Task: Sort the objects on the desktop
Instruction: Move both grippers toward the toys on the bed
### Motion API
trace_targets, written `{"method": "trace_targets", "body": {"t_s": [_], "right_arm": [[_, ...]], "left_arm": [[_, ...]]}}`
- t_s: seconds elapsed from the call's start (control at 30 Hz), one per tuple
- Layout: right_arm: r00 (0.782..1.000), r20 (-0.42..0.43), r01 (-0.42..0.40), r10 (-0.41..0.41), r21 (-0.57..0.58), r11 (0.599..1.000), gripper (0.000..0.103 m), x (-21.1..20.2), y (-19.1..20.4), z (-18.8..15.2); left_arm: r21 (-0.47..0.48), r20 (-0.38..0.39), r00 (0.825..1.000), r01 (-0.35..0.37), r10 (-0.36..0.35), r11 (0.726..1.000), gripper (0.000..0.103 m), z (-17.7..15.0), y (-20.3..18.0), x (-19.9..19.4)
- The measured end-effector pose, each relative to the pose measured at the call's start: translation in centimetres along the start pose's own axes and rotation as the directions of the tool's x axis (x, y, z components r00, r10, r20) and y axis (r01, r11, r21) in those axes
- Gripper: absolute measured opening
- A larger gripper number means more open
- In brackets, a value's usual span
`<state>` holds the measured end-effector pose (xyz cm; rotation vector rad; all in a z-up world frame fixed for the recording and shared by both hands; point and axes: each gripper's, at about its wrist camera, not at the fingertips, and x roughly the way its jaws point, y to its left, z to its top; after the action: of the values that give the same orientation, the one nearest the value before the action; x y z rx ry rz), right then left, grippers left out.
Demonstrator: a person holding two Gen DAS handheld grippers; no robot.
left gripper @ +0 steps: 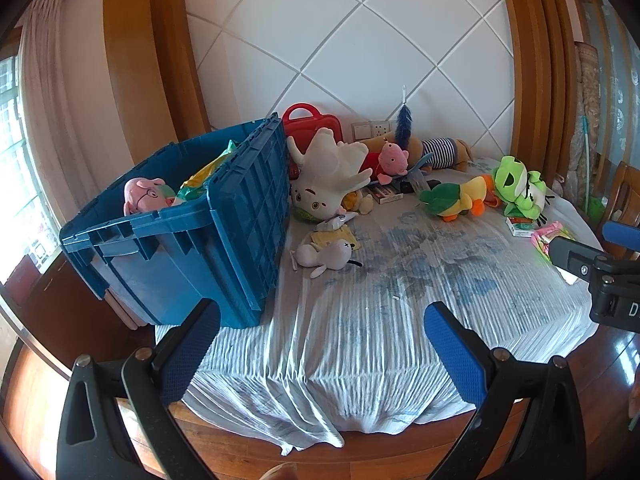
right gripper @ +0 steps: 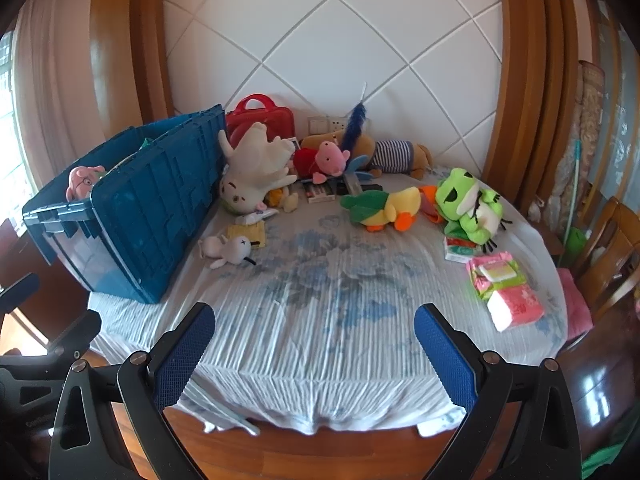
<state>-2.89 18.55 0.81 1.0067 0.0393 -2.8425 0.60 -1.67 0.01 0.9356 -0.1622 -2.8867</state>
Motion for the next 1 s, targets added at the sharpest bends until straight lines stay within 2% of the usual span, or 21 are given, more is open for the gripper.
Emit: {"method": "trace_targets", "body": {"t_s": [1.0], "right_arm": [[1.000,0.002,-0.018,0.018,-0.014,1.000,0.101,0.04,0.65,-0.02]], "left_arm": [[-0.008,0.009,1.000,-0.021,0.021,1.000,0.103,-0.04,0.49,-0.29]]}}
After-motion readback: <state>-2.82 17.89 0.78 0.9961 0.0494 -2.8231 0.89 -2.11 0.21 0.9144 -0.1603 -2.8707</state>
